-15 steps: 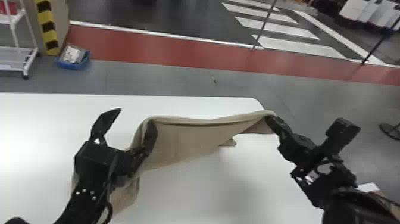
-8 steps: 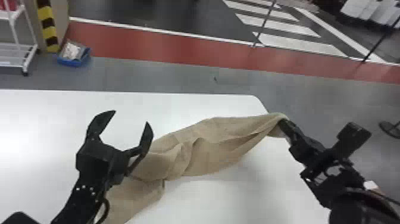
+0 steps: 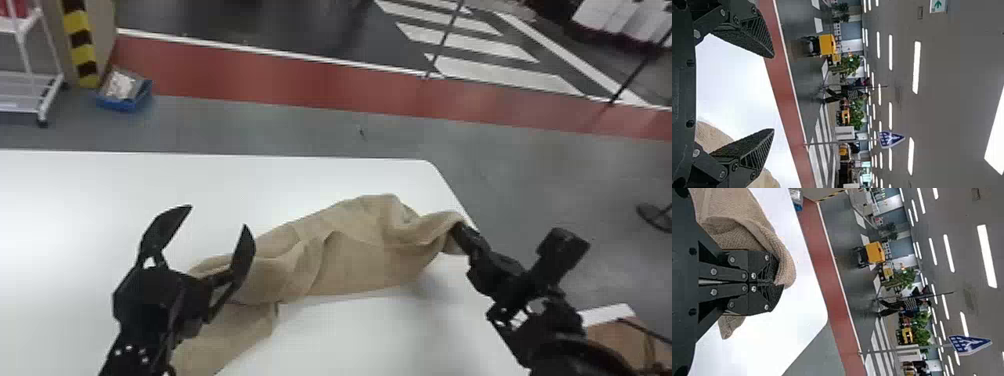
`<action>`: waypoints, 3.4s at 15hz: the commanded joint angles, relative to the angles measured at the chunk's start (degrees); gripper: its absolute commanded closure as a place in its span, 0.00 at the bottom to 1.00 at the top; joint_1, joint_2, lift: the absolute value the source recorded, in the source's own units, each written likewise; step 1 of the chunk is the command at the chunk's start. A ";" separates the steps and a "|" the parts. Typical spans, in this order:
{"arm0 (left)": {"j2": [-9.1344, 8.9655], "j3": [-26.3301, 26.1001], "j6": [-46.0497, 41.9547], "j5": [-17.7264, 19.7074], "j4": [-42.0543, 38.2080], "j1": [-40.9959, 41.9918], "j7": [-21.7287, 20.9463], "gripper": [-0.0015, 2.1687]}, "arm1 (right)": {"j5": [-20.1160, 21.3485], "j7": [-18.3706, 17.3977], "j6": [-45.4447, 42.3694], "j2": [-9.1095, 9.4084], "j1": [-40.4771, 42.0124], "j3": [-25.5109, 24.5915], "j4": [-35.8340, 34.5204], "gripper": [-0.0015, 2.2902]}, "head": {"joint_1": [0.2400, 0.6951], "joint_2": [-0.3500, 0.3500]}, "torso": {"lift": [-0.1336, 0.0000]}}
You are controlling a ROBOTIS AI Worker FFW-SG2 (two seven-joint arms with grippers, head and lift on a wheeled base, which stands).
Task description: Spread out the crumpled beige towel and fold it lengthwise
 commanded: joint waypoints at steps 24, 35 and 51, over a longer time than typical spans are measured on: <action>8.03 1.36 34.28 7.70 -21.70 12.13 -11.35 0.30 | 6.41 1.15 -7.29 0.71 2.69 4.43 3.87 0.83 | 1.00 0.00 | 0.07; 5.39 -1.45 38.67 6.12 -17.48 8.70 -11.26 0.30 | 6.14 1.32 -7.46 0.71 2.77 4.78 4.22 0.83 | 1.00 0.00 | 0.07; 5.57 5.67 38.49 7.61 -21.96 9.49 -10.20 0.74 | 3.68 2.73 -7.46 0.97 3.56 3.28 2.20 0.83 | 1.00 0.00 | 0.07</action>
